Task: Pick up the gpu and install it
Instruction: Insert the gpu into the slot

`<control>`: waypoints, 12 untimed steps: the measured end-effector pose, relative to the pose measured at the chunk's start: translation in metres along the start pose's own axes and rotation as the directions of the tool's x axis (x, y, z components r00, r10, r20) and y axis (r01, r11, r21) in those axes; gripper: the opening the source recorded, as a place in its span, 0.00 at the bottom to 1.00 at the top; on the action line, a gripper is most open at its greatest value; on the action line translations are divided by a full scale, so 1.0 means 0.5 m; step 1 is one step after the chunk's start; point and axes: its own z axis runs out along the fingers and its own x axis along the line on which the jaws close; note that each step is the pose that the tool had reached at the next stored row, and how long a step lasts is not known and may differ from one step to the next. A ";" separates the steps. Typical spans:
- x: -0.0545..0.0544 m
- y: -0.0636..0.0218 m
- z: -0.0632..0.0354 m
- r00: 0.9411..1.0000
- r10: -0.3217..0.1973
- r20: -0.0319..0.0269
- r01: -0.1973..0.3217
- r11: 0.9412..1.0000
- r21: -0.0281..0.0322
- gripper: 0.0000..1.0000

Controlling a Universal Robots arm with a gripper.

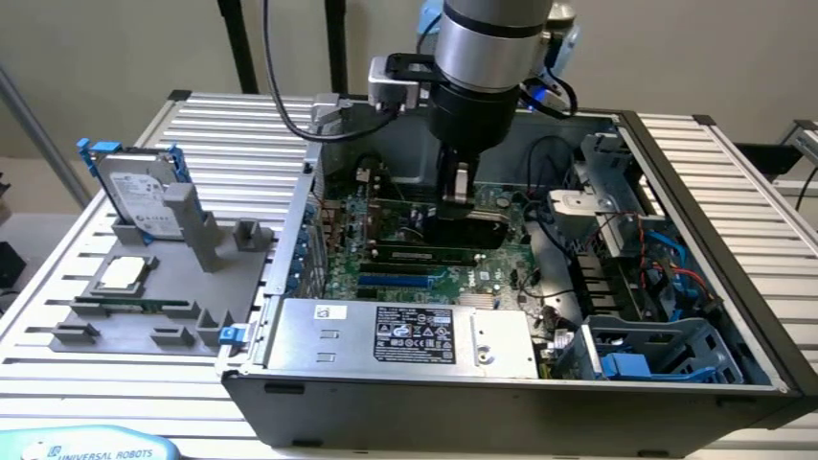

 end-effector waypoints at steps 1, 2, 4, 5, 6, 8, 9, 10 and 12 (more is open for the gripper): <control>0.003 0.004 0.003 1.000 -0.001 0.001 0.001 1.000 0.000 0.27; 0.006 0.008 0.006 1.000 -0.001 0.001 0.001 1.000 0.000 0.27; 0.012 0.014 0.012 1.000 -0.002 0.002 0.002 1.000 0.000 0.27; 0.015 0.018 0.015 1.000 -0.002 0.002 0.002 1.000 0.000 0.27; 0.018 0.021 0.018 1.000 -0.003 0.003 0.003 1.000 0.000 0.27; 0.025 0.027 0.023 1.000 -0.004 0.004 0.004 1.000 0.000 0.27; 0.028 0.030 0.025 1.000 -0.005 0.004 0.005 1.000 0.000 0.27; 0.031 0.033 0.027 1.000 -0.006 0.004 0.006 1.000 0.000 0.27; 0.037 0.040 0.031 1.000 -0.008 0.005 0.008 1.000 0.000 0.27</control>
